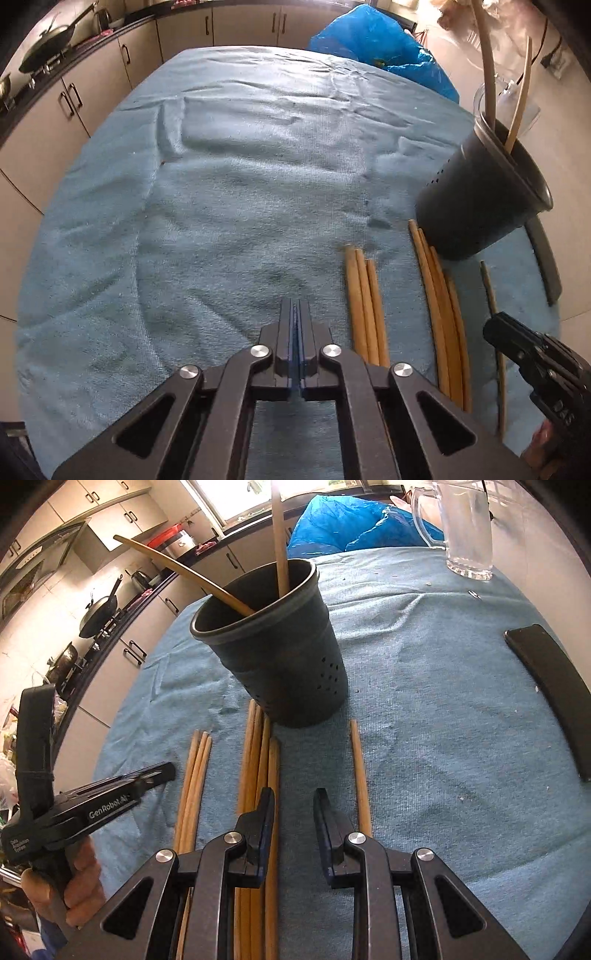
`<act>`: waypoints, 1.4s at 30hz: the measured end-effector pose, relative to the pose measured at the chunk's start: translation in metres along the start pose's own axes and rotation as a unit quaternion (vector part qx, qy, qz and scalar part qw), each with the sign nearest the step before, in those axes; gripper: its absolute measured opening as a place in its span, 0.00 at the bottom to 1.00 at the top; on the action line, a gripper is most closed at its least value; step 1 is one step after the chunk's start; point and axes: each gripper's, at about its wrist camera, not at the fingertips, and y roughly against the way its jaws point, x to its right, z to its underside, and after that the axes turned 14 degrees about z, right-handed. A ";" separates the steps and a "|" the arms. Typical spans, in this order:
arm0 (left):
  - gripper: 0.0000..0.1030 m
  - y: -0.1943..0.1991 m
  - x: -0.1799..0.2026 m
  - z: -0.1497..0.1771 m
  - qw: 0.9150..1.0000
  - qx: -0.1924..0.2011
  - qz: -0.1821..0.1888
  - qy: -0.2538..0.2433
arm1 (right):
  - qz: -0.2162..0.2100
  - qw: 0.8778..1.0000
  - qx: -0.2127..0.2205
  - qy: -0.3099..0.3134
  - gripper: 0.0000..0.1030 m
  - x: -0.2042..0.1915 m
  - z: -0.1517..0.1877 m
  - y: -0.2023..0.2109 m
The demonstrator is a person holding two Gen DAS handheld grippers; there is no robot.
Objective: Organize utensils
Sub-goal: 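Return the right gripper to grasp a chopstick while the left grasps another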
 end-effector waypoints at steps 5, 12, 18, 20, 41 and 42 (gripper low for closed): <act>0.03 0.005 -0.016 -0.001 0.999 -0.008 0.042 0.028 | 0.013 1.000 -0.002 0.018 0.23 -0.011 -0.009 -0.006; 0.03 0.002 -0.029 -0.005 0.994 -0.018 0.089 0.055 | 0.032 0.999 -0.012 0.040 0.22 -0.031 -0.021 -0.026; 0.06 0.003 -0.033 -0.005 0.992 -0.023 0.111 0.064 | 0.070 0.994 0.006 0.078 0.20 -0.047 -0.024 -0.030; 0.09 0.005 -0.029 -0.006 0.992 -0.021 0.112 0.059 | 0.078 0.993 0.009 0.089 0.20 -0.049 -0.023 -0.029; 0.11 -0.014 0.012 -0.020 0.998 -0.037 0.055 0.013 | 0.079 0.995 -0.005 0.060 0.09 -0.016 -0.008 -0.020; 0.11 -0.013 0.011 -0.019 0.998 -0.037 0.050 0.011 | 0.079 0.995 -0.006 0.061 0.09 -0.016 -0.008 -0.020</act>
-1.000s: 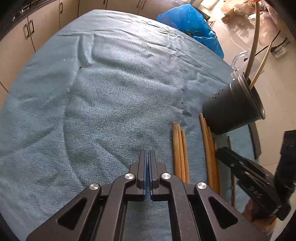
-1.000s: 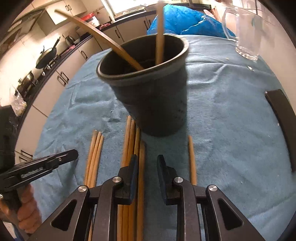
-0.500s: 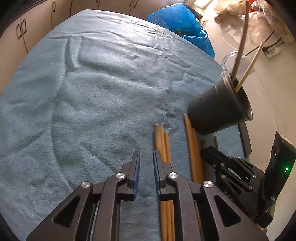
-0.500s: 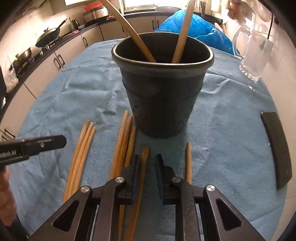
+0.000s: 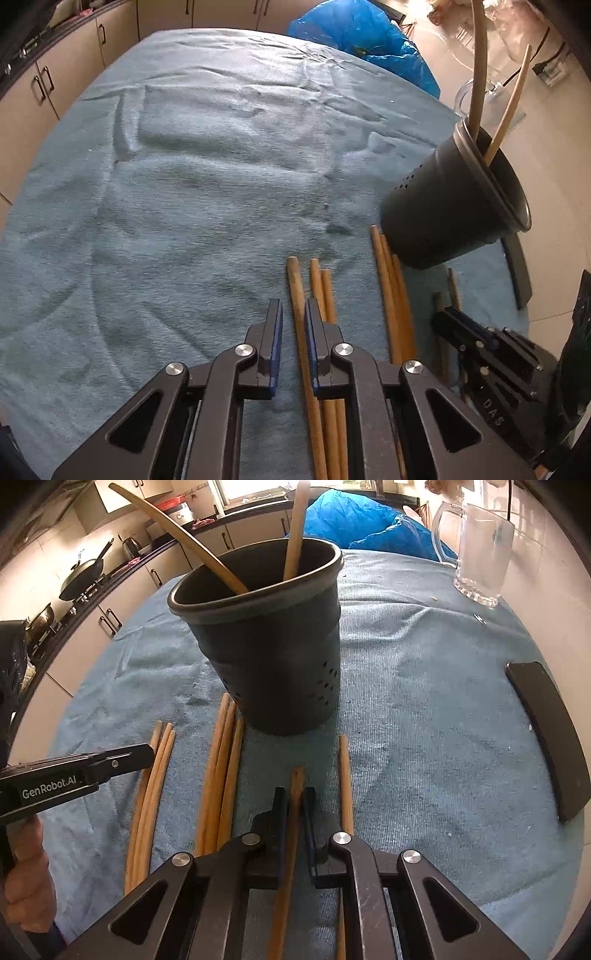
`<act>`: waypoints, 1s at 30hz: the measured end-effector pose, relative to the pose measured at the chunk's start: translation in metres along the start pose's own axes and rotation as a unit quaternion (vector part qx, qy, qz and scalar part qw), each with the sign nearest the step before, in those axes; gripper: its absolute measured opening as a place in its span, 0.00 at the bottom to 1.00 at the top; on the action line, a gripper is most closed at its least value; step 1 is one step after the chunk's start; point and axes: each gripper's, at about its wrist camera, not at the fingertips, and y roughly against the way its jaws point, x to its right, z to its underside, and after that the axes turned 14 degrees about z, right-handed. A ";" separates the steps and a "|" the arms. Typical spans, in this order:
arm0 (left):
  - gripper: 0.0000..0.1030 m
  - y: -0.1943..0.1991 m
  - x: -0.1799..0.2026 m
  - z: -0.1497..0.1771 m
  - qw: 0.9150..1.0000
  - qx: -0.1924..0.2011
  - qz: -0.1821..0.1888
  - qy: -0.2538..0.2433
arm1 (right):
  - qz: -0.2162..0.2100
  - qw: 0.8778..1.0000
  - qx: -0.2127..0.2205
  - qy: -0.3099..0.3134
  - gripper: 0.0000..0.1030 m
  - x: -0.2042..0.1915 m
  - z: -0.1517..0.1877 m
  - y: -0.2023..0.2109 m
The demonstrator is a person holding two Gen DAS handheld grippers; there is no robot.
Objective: Organize utensils
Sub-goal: 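Return the right gripper to grasp a chopstick while the left grasps another, then lift the right gripper's chopstick above the holder while the left carries its own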
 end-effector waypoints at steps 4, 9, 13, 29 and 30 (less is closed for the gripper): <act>0.14 0.003 -0.004 0.002 1.000 -0.005 -0.008 0.001 | 0.010 1.000 -0.003 0.015 0.09 -0.006 -0.005 -0.002; 0.14 -0.001 0.004 0.001 0.999 0.005 -0.036 -0.015 | 0.040 0.998 0.006 0.048 0.09 -0.017 -0.012 -0.005; 0.07 0.006 0.000 0.009 0.999 0.015 -0.026 -0.013 | 0.026 0.999 0.009 0.035 0.07 -0.011 -0.010 -0.004; 0.06 0.150 0.049 0.046 0.978 0.191 0.011 -0.082 | -0.075 0.978 0.182 -0.068 0.07 0.031 0.015 0.125; 0.06 0.157 0.053 0.048 0.976 0.199 0.010 -0.087 | -0.077 0.975 0.195 -0.070 0.07 0.032 0.015 0.133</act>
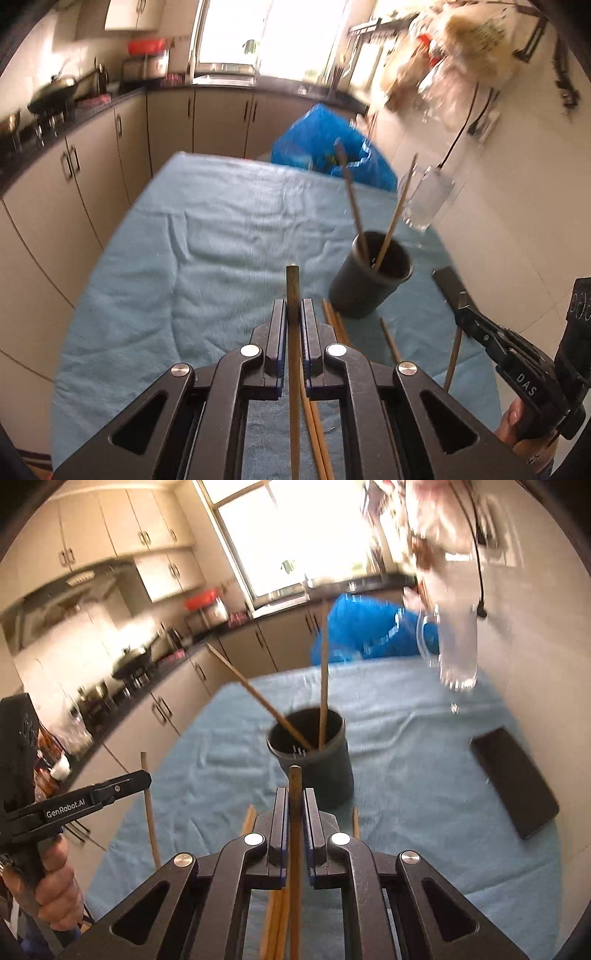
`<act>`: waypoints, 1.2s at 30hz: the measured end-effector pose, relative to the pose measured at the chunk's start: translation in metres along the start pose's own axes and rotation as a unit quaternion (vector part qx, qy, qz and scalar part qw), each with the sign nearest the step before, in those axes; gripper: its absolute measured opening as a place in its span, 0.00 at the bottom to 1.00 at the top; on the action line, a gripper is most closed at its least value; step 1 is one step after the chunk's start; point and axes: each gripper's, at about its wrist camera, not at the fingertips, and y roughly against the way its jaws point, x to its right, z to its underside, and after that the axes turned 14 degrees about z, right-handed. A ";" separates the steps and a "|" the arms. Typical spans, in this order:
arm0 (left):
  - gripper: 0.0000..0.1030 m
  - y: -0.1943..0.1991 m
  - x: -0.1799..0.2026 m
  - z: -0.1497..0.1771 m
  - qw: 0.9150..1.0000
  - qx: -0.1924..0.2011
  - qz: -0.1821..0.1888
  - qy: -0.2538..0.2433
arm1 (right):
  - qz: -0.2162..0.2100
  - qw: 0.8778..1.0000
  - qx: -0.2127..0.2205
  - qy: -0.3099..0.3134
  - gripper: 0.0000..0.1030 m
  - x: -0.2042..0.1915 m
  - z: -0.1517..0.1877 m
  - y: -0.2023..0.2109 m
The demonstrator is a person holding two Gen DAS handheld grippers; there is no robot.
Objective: Organize utensils
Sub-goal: 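Lift the right gripper's chopstick above the holder while the left carries its own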
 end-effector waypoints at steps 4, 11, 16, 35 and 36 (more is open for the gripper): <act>0.06 0.015 0.011 -0.006 1.000 0.024 -0.002 -0.017 | -0.004 0.999 0.041 -0.007 0.07 0.001 -0.004 0.026; 0.06 0.029 0.021 -0.007 0.999 0.037 -0.002 -0.024 | -0.004 0.998 0.066 -0.018 0.07 0.007 -0.007 0.045; 0.06 0.030 0.023 -0.006 0.999 0.039 -0.003 -0.024 | -0.004 0.997 0.072 -0.025 0.07 0.012 -0.008 0.050; 0.06 0.042 0.035 -0.010 0.998 0.047 -0.002 -0.033 | -0.009 0.995 0.090 -0.043 0.07 0.024 -0.016 0.069; 0.06 0.042 0.036 -0.011 0.998 0.047 -0.002 -0.034 | -0.009 0.995 0.091 -0.043 0.07 0.024 -0.016 0.070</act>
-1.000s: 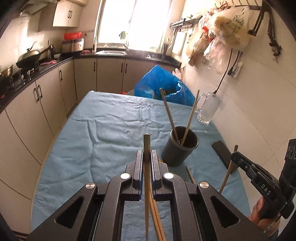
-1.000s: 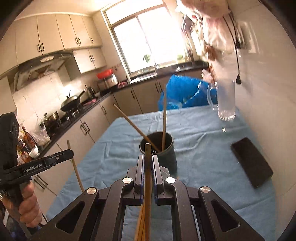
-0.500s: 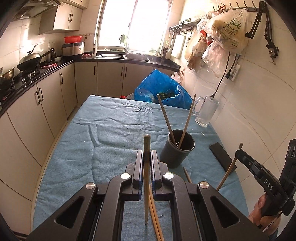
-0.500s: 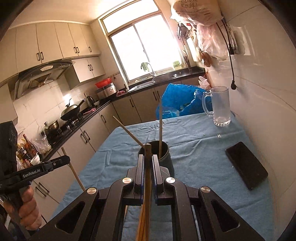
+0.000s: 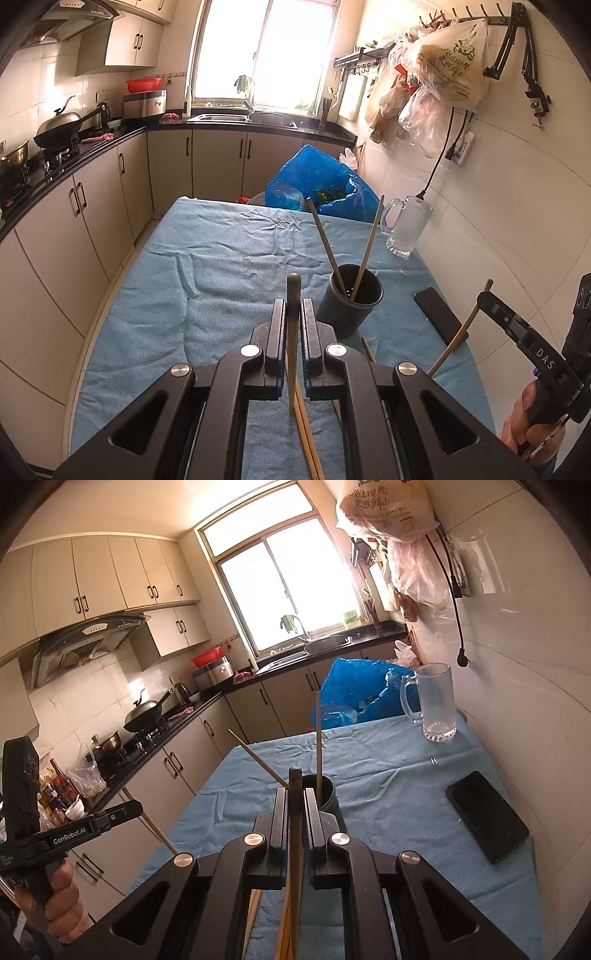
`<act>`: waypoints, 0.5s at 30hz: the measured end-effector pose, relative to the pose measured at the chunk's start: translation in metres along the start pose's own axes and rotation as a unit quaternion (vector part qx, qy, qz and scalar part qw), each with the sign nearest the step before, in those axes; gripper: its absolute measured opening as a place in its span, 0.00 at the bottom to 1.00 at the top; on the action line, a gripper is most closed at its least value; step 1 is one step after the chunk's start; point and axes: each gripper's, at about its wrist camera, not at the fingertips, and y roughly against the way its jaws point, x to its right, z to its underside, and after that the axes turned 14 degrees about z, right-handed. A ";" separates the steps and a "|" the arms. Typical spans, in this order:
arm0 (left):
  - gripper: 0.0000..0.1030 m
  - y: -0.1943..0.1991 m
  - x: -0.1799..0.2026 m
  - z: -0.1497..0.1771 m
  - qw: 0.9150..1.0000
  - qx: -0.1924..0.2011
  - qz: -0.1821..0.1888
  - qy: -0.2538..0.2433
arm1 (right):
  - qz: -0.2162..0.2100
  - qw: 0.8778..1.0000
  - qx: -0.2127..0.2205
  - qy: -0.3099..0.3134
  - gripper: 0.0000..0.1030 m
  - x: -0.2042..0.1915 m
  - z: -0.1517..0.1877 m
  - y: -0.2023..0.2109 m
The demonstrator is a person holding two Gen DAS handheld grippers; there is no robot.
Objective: Organize utensils
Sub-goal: 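Lift the right gripper's chopstick above the holder while the left carries its own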
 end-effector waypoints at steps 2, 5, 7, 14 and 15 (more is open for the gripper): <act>0.06 0.001 0.002 0.000 1.000 0.001 0.001 -0.001 | 0.000 1.000 0.001 0.002 0.07 -0.001 -0.001 0.001; 0.06 0.001 0.006 -0.002 1.000 0.001 0.002 -0.007 | 0.000 1.000 0.000 0.003 0.07 -0.001 0.000 0.001; 0.06 0.002 0.008 -0.002 1.000 0.001 0.004 -0.011 | 0.001 1.000 -0.001 0.003 0.07 -0.001 -0.001 0.002; 0.06 0.005 0.019 -0.011 1.000 0.002 0.012 -0.024 | -0.004 1.000 0.005 0.004 0.07 -0.001 -0.008 0.005; 0.06 0.006 0.022 -0.014 1.000 0.003 0.013 -0.028 | -0.005 1.000 0.006 0.004 0.07 -0.002 -0.010 0.006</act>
